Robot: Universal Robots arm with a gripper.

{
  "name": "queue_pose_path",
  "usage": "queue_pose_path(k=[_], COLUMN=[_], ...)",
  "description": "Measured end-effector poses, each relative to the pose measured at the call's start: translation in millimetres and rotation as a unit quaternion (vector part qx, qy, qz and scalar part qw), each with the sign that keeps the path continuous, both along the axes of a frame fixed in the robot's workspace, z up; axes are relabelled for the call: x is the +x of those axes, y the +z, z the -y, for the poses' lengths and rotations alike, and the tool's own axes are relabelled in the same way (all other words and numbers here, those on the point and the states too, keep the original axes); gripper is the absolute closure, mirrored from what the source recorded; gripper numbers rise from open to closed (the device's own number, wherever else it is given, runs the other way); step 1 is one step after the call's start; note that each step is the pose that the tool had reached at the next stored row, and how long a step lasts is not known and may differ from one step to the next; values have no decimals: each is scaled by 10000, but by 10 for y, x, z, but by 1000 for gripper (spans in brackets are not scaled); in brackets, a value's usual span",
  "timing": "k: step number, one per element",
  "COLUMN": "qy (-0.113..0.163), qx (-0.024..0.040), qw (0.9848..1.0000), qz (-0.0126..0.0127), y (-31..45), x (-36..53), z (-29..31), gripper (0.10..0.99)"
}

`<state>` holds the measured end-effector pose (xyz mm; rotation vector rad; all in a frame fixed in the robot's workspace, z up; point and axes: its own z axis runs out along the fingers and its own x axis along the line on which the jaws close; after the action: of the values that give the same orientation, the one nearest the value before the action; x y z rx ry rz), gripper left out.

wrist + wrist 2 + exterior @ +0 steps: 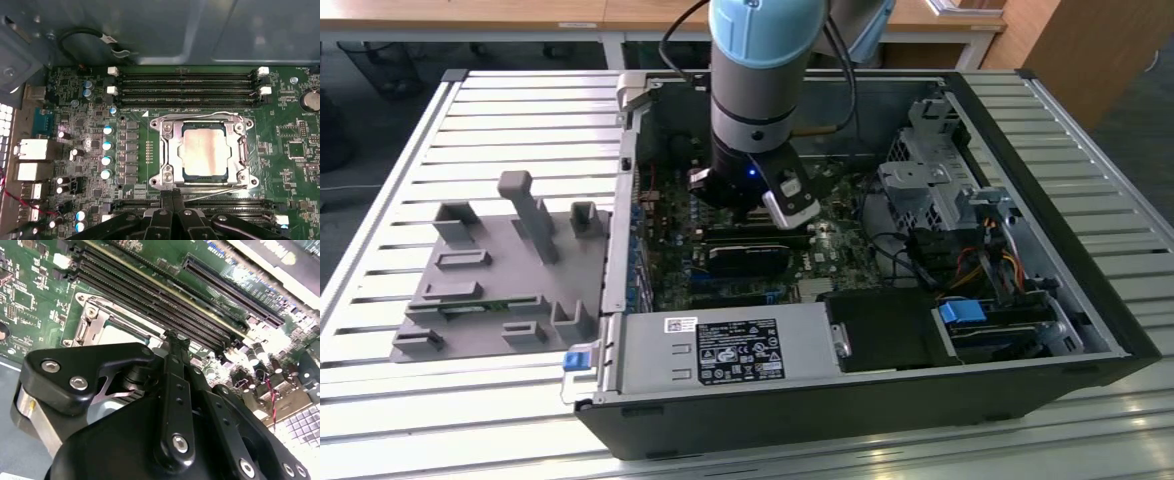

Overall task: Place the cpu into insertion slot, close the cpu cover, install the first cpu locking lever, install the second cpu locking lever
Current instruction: 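Install the second cpu locking lever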

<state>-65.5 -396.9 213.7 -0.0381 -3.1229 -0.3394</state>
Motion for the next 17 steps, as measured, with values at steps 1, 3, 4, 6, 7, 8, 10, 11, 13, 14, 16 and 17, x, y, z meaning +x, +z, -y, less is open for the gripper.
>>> queue_pose_path(k=[1, 3, 4, 6, 7, 8, 10, 11, 13, 14, 16, 17], qy=[0, 1, 1, 2, 2, 2, 2, 2, 1, 2, 1, 2], qx=[17, 56, 79, 120, 142, 168, 223, 245, 270, 278, 297, 312], qw=[10000, 10000, 10000, 9999, 9999, 9999, 9998, 9997, 9996, 9996, 9996, 9995], qz=[0, 0, 0, 0, 0, 0, 0, 0, 0, 0, 0, 0], y=[0, 0, -1, -4, -9, -17, -38, -51, -78, -92, -110, -120], x=[-7, -21, -28, -38, -41, -44, -51, -52, -58, -61, -71, -74], z=[12, 31, 40, 49, 50, 49, 49, 49, 49, 49, 50, 50], gripper=[980, 980, 980, 980, 980, 980, 980, 980, 980, 980, 980, 980])
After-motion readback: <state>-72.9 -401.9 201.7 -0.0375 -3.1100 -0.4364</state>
